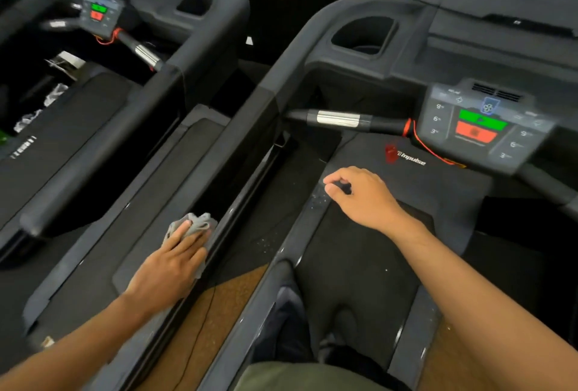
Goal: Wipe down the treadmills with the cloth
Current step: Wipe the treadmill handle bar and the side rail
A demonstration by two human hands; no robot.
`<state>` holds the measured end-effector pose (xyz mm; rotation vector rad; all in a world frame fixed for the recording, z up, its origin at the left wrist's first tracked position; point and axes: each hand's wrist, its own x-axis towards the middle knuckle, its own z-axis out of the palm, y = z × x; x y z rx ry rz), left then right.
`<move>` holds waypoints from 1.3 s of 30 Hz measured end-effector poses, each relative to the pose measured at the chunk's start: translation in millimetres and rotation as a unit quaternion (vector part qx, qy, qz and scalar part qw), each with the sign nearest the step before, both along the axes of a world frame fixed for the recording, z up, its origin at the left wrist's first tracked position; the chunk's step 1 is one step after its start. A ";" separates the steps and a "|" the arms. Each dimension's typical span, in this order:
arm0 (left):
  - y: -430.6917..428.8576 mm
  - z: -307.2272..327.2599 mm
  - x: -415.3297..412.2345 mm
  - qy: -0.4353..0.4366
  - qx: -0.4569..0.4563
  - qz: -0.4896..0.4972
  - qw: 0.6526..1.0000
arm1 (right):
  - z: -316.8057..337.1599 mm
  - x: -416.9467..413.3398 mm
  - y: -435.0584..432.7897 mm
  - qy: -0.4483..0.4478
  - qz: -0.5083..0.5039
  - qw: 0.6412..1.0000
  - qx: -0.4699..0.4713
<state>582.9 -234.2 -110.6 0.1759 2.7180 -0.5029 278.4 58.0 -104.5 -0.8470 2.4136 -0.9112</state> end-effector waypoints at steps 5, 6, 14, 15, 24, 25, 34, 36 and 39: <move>-13.7 8.6 -28.3 -0.176 -0.157 -0.131 0.963 | -16.3 5.5 24.1 -0.011 -0.032 0.999 -0.014; -13.1 8.7 -43.0 -0.181 -0.169 -0.146 0.958 | -18.3 5.9 26.3 -0.013 -0.037 0.999 -0.016; -13.9 -7.7 -210.6 -0.130 -0.244 -0.161 0.947 | -15.5 -9.2 23.1 0.001 -0.059 0.998 -0.017; -12.7 -9.2 -236.8 -0.115 -0.249 -0.164 0.948 | -14.9 -10.7 22.3 0.003 -0.066 0.998 -0.015; 3.7 -22.7 -347.6 -0.040 -0.313 -0.310 0.897 | -28.5 -6.4 17.6 -0.005 -0.117 0.993 -0.015; 2.8 -28.5 -345.9 -0.039 -0.324 -0.326 0.887 | -31.9 -5.3 16.2 -0.007 -0.121 0.992 -0.015; 16.1 -39.1 -303.9 -0.097 -0.379 -0.181 0.902 | -41.7 7.6 12.4 -0.018 -0.118 0.993 -0.014; 12.9 -44.3 -276.3 -0.102 -0.371 -0.185 0.904 | -40.9 8.3 15.3 -0.016 -0.113 0.993 -0.012; 14.4 -43.1 -224.0 -0.102 -0.355 -0.181 0.911 | -36.9 10.3 14.9 -0.004 -0.095 0.995 -0.008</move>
